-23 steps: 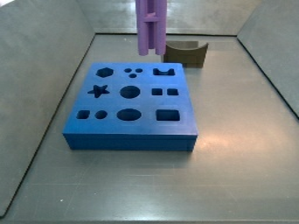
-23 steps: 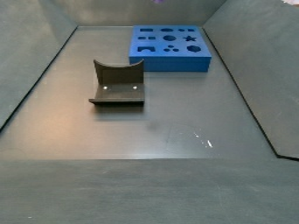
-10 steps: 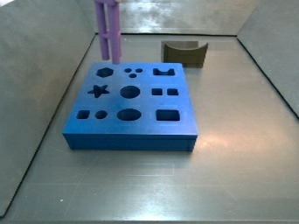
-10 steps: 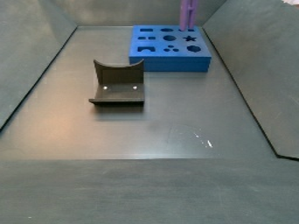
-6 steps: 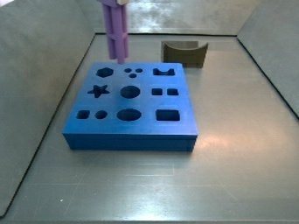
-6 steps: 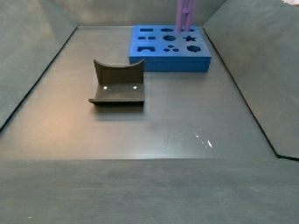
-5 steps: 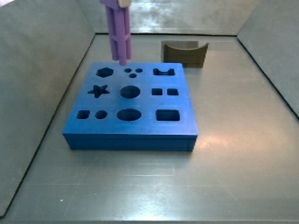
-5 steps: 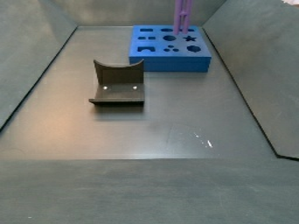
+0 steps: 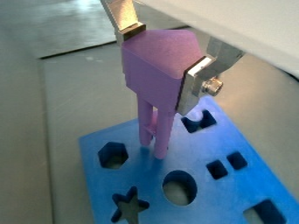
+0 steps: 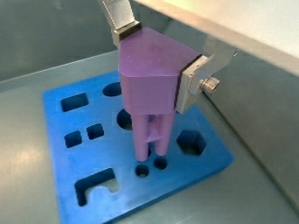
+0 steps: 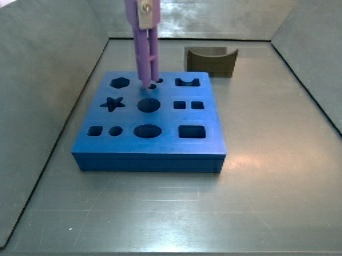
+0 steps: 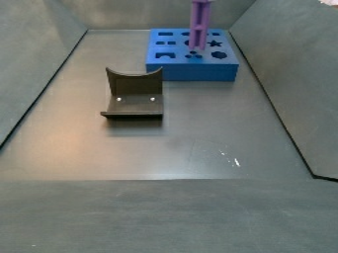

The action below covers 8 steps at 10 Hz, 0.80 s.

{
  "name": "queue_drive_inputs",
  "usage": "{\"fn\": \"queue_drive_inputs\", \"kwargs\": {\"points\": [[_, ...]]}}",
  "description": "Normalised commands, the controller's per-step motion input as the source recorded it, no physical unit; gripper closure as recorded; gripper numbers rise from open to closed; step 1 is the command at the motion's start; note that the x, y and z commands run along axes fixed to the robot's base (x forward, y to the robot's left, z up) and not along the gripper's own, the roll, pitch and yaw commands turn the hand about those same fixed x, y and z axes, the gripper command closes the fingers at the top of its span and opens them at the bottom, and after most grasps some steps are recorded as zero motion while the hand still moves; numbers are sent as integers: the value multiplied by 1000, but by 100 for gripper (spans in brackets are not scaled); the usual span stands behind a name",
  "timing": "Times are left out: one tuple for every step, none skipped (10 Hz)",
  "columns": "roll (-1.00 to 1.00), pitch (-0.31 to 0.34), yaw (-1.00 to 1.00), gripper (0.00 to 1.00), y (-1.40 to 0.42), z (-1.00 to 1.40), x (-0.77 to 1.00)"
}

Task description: Insert the 3 prong object.

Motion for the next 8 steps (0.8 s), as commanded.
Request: {"fn": "queue_drive_inputs", "kwargs": {"points": [[0,0,-637,100,374,-169,189],[0,0,-3,100,217,-54,0],[0,-90,0,100,209,-211,0],[0,-150,3,100,151,-360,0],[3,-166,14,100,0,-414,0],[0,-169,106,100,-66,-423,0],[0,-131,211,100,-203,-349,0],[0,-103,234,100,-211,-286,3]]}}
